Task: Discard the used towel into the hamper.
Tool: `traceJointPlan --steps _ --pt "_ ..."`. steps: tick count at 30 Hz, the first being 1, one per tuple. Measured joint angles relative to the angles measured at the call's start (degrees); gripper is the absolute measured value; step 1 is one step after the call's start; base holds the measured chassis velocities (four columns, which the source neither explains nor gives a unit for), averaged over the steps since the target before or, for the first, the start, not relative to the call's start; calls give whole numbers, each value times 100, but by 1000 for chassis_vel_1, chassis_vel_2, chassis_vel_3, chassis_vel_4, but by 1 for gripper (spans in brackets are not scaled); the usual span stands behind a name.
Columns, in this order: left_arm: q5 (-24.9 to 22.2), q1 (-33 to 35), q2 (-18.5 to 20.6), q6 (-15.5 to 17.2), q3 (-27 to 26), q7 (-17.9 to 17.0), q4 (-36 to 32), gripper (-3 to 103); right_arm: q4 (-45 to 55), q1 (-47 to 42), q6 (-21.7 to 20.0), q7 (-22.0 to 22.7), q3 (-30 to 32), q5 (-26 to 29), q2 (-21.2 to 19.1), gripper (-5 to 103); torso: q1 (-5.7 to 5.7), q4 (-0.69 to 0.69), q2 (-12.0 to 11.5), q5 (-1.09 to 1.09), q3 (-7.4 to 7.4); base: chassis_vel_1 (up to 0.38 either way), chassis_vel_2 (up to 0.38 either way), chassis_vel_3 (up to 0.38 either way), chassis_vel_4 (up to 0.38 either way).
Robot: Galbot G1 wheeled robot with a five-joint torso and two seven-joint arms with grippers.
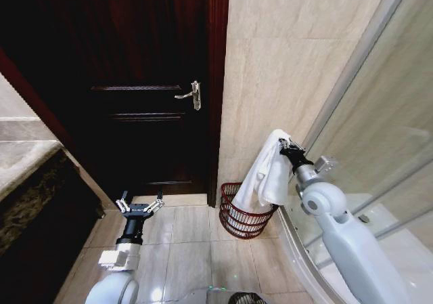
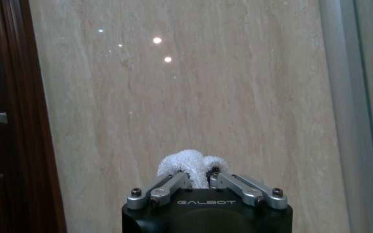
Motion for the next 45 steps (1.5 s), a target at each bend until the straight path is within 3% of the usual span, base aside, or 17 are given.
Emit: traceJointPlan --steps 9,25,45 --pt "45 9 -8 -59 105 13 120 100 -72 -14 18 -9 17 -158 87 8 -42 0 -90 -1 -47 0 0 0 0" --pt "61 -7 116 -175 82 47 237 100 -634 112 30 -77 -173 -364 463 8 -224 0 -523 -1 -297 0 0 0 0" --pt "85 -25 99 -334 34 81 338 100 -1901 542 629 -449 -468 -765 839 8 -437 0 -1033 -1 -595 0 0 0 0"
